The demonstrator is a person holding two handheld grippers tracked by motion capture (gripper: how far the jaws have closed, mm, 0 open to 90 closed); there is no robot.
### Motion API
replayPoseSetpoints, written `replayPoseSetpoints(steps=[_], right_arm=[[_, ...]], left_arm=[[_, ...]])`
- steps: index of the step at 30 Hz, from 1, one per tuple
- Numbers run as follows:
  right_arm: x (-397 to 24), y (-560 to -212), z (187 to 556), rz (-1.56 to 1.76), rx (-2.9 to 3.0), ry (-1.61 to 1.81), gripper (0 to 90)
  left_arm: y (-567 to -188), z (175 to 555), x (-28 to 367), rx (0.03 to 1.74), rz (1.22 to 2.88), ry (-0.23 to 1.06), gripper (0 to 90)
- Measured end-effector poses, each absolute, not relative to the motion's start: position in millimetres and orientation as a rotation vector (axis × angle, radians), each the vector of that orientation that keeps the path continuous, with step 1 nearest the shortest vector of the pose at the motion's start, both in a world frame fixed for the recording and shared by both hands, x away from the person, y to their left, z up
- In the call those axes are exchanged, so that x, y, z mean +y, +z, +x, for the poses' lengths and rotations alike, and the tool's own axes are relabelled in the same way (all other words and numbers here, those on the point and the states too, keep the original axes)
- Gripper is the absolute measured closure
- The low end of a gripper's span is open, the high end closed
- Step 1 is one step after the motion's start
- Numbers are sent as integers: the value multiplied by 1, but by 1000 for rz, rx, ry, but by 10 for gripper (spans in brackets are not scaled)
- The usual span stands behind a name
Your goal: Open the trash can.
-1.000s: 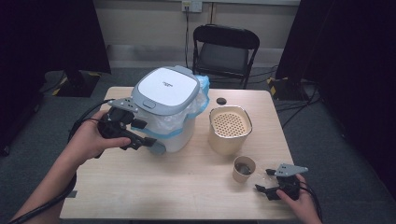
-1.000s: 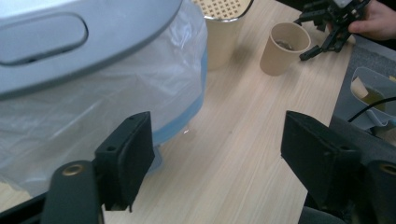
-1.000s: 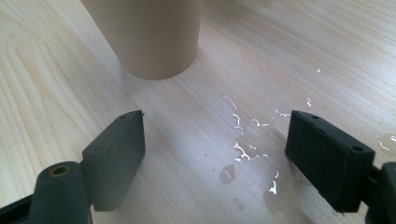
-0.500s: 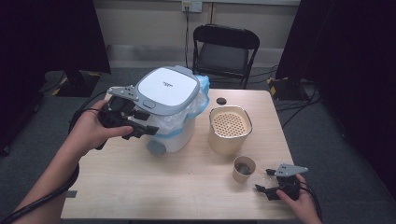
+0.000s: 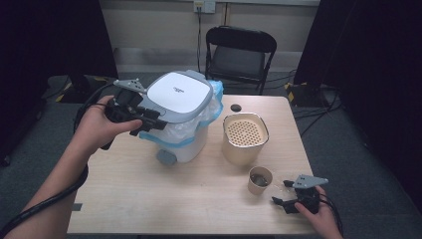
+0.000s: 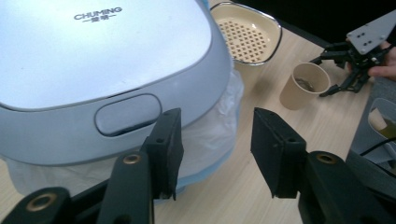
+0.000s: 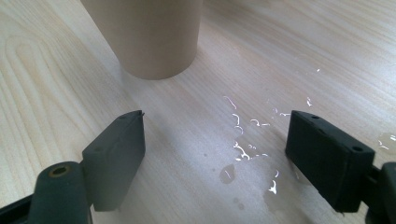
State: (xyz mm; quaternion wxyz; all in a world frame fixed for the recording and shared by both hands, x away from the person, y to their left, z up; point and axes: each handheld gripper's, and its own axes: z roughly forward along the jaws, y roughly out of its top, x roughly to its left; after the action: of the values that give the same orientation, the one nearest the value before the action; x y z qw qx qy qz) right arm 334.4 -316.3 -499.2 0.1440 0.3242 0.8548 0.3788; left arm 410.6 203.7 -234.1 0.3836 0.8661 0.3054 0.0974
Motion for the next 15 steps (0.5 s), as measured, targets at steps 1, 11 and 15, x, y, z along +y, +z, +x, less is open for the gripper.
replayPoseSetpoints(steps=[1,11,15], right_arm=[[-316,-499,334,935,2464,1089,193],[-316,-499,334,934,2466,1090,193],[-316,-499,334,934,2465,1092,193]], left_arm=[[-235,412,203,779,2210,246,565],[-234,426,199,828,2207,289,686],[-234,431,197,861,2195,308,709]])
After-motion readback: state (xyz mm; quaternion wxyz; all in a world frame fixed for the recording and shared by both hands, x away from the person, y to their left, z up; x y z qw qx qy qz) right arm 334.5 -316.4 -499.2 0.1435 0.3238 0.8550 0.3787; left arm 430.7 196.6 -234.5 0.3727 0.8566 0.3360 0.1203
